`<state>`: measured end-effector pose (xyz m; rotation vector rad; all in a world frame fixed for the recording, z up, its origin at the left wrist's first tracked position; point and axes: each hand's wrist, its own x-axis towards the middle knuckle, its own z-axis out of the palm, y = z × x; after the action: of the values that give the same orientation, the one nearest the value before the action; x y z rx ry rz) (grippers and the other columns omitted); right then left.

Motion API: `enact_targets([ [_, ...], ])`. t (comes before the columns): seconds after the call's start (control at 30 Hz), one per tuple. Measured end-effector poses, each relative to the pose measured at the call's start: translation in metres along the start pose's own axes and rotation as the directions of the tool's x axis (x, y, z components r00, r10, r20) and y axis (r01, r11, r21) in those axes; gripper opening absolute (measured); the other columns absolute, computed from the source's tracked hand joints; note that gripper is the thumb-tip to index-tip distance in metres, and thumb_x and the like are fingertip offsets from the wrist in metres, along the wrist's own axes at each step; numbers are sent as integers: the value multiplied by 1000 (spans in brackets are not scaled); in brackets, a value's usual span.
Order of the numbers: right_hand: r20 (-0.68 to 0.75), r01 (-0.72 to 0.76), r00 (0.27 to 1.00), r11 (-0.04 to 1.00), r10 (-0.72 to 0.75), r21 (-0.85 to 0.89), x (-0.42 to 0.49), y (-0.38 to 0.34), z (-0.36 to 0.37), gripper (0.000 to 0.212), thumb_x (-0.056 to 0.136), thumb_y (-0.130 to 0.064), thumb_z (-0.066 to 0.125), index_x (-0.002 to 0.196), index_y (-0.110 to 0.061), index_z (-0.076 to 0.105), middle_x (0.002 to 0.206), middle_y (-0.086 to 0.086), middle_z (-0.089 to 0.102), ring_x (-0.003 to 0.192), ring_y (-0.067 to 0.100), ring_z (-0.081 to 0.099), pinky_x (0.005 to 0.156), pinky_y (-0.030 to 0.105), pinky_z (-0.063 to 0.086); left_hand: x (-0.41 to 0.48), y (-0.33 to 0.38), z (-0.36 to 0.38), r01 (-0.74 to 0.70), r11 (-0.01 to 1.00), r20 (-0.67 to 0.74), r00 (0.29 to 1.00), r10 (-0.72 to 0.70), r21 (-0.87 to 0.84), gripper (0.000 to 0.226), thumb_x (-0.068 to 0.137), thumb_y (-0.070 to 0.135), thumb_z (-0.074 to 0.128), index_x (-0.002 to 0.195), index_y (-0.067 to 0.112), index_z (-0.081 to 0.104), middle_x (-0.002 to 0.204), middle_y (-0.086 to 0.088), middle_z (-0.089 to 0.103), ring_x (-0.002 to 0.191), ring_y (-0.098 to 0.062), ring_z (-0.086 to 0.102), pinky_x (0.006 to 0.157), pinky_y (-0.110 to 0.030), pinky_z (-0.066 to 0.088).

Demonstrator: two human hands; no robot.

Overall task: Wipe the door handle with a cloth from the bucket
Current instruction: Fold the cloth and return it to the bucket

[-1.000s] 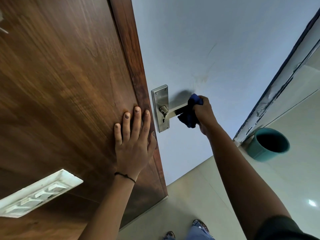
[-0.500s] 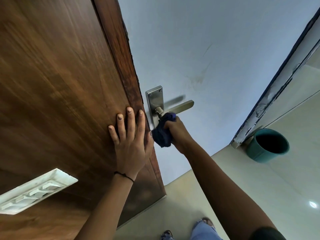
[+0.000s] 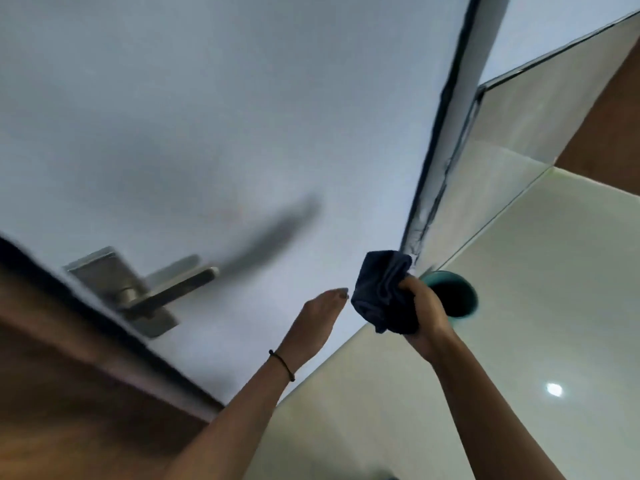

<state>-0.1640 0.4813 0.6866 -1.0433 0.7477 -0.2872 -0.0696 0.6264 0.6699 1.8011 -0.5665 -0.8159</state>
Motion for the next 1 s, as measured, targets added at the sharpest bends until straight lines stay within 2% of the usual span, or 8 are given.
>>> enact_targets([
  [0.07, -39, -23, 999, 992, 29, 127, 2, -13, -50, 27, 88, -18, 38, 73, -8, 57, 66, 14, 58, 54, 30, 54, 52, 33, 38, 29, 20, 50, 191, 950, 100, 980, -171, -246, 38, 91, 46, 52, 109, 16, 66, 119, -4, 66, 110, -15, 59, 100, -33, 45],
  [0.13, 13, -39, 999, 980, 37, 196, 7, -24, -95, 42, 96, -31, 31, 92, -8, 66, 87, 17, 68, 73, 33, 64, 59, 36, 44, 54, 37, 99, 268, 896, 158, 962, -225, -354, 35, 92, 40, 55, 108, 11, 67, 112, -10, 69, 106, -22, 65, 98, -41, 50],
  [0.2, 67, -71, 996, 964, 55, 257, 15, -31, -133, 63, 95, -58, 26, 126, -13, 59, 122, 14, 66, 111, 34, 62, 81, 44, 49, 75, 49, 140, 302, 855, 205, 950, -235, -421, 35, 89, 32, 61, 109, 4, 68, 104, -14, 72, 98, -26, 68, 83, -39, 58],
  [0.3, 80, -64, 996, 949, 42, 309, 34, -43, -182, 81, 83, -73, 31, 134, -14, 52, 132, 12, 62, 123, 30, 58, 103, 47, 43, 110, 61, 193, 319, 845, 229, 943, -240, -430, 18, 89, 20, 63, 95, 4, 68, 84, -12, 71, 73, -21, 69, 58, -30, 58],
  [0.47, -20, 1, 1000, 999, 0, 38, 92, -60, -233, 45, 83, -37, 64, 124, -20, 57, 123, 4, 68, 109, 16, 66, 89, 37, 55, 187, 64, 239, 300, 876, 212, 949, -233, -377, 12, 91, 12, 58, 90, 3, 66, 75, -17, 66, 52, -25, 61, 45, -29, 50],
  [0.63, -190, -28, 981, 994, 48, 105, 195, -58, -292, 32, 91, -8, 57, 123, -8, 57, 120, 13, 68, 104, 23, 68, 81, 35, 58, 303, 36, 277, 429, 768, 308, 899, -311, -475, 17, 92, 12, 54, 100, 1, 66, 83, -15, 71, 64, -26, 67, 47, -32, 55],
  [0.8, -321, -175, 908, 940, 269, 293, 304, -44, -352, 29, 91, -7, 55, 117, 4, 62, 114, 25, 69, 104, 36, 67, 76, 37, 59, 417, -6, 321, 603, 619, 391, 798, -460, -503, 31, 93, 14, 53, 116, -5, 60, 108, -25, 67, 90, -30, 68, 63, -35, 60],
  [1.0, -438, -311, 794, 901, 422, 304, 435, 15, -423, 22, 92, -11, 56, 105, 0, 68, 109, 27, 70, 95, 36, 67, 92, 52, 52, 530, -97, 385, 663, 680, 228, 748, -624, -313, 25, 88, 0, 57, 112, -2, 61, 106, -25, 68, 91, -33, 68, 68, -35, 59],
])
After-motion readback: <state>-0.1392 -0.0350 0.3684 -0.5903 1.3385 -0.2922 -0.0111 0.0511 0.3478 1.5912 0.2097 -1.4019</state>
